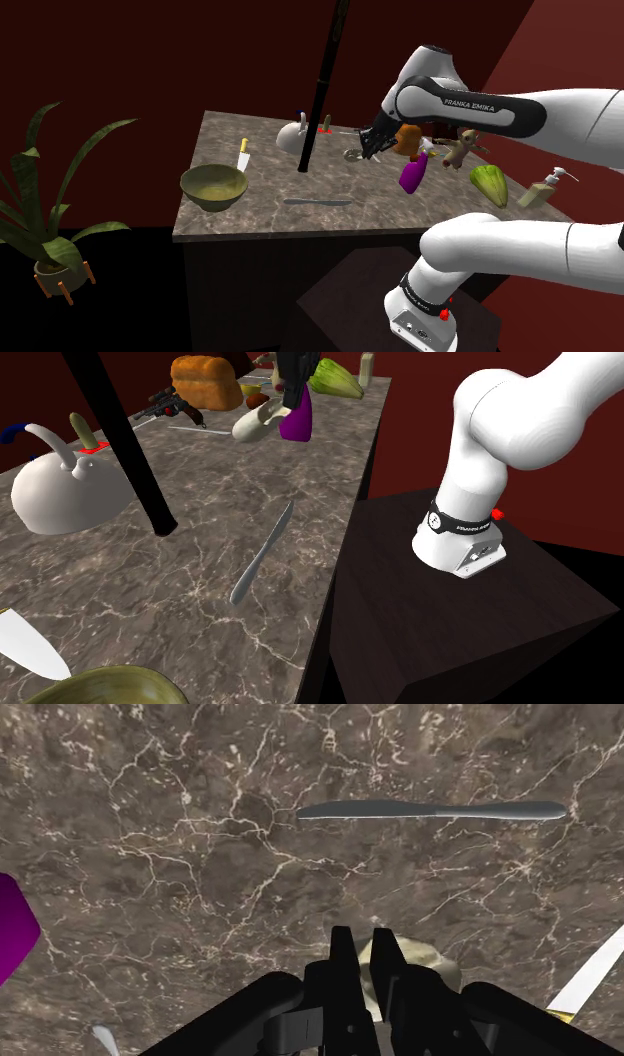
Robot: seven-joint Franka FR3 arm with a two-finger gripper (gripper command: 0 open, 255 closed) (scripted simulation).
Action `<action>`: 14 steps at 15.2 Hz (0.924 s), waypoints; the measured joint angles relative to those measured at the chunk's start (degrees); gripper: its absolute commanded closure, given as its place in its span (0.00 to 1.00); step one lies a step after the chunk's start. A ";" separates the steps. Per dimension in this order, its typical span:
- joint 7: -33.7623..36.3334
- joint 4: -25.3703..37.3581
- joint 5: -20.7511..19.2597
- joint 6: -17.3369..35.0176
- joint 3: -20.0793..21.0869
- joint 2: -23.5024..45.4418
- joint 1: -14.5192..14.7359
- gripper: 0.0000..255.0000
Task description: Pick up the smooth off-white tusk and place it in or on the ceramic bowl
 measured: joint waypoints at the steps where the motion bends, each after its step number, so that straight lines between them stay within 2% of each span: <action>1: 1.26 0.47 0.57 0.31 1.26 0.77 0.48 1.00; 7: 9.50 5.79 3.29 1.98 9.34 7.65 2.50 1.00; 14: 18.90 15.87 3.12 3.14 18.39 18.65 2.08 1.00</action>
